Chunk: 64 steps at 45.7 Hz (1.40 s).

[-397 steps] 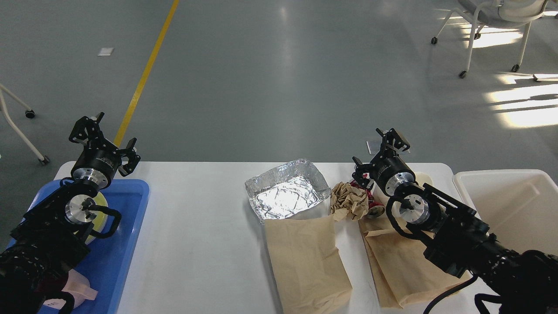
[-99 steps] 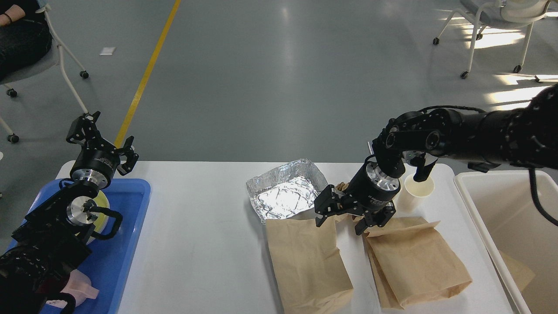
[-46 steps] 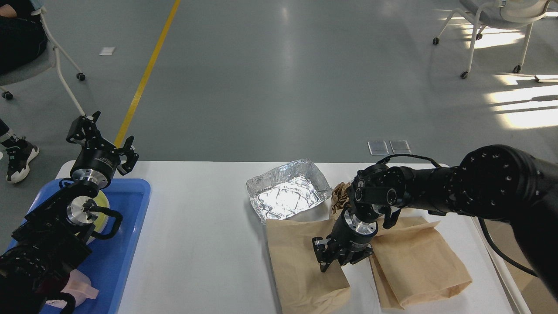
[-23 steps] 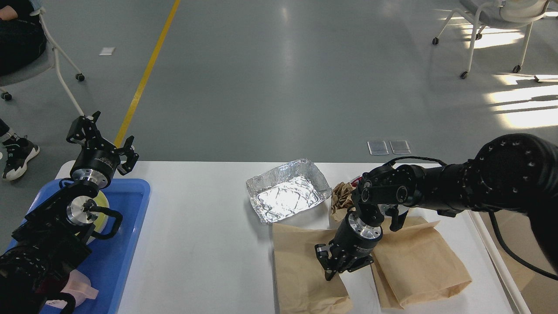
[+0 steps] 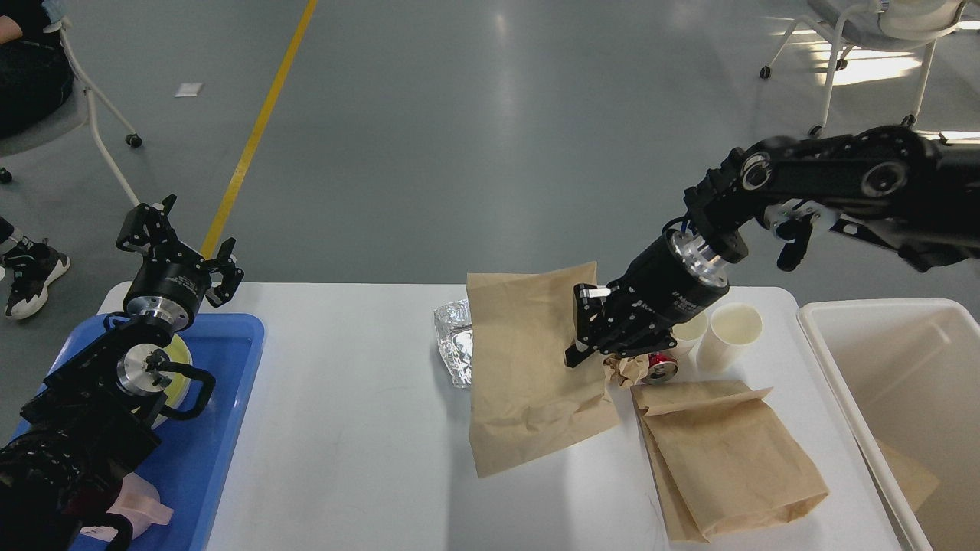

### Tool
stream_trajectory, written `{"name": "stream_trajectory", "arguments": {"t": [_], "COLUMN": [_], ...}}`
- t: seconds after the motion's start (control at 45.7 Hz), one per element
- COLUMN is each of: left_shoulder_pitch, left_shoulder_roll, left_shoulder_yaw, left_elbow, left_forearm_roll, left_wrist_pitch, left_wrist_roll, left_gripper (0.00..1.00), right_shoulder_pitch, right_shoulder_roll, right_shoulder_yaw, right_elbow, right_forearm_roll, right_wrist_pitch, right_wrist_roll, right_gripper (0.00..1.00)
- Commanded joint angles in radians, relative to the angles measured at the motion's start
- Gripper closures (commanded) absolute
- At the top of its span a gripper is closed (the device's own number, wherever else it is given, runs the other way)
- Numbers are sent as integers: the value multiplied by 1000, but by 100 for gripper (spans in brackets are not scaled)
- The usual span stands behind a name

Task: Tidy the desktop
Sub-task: 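Carry the brown paper bag with the right gripper into the white bin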

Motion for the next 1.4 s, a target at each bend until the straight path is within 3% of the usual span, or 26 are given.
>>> {"name": "stream_trajectory", "arguments": {"t": [0.0,0.35,0.766,0.964,1.248,1.38], "left_shoulder_pitch": [0,0,0,0,0,0], "left_shoulder_roll": [0,0,0,0,0,0], "left_shoulder_yaw": [0,0,0,0,0,0], "left_elbow": [0,0,0,0,0,0], "left_forearm_roll": [0,0,0,0,0,0], "left_wrist_pitch": [0,0,0,0,0,0], "left_wrist_roll": [0,0,0,0,0,1], "left_gripper": [1,1,1,1,1,1], "right_shoulder_pitch": [42,111,-291,-438,-722,-808], "right_shoulder_roll": [-83,-172,-287,-359,-388,-380], "right_shoulder_yaw": [80,127,133,131,111,108], "right_elbow": [1,-46,-591,-626,-628,-628], "right_forearm_roll": [0,-3,62,114,123,123], "right_wrist_pitch": [54,62,-17,-211,-640,-778], "right_wrist_roll": [-1,-2,-1,-2,-2,-2], "right_gripper": [100,100,100,100,100,100]}}
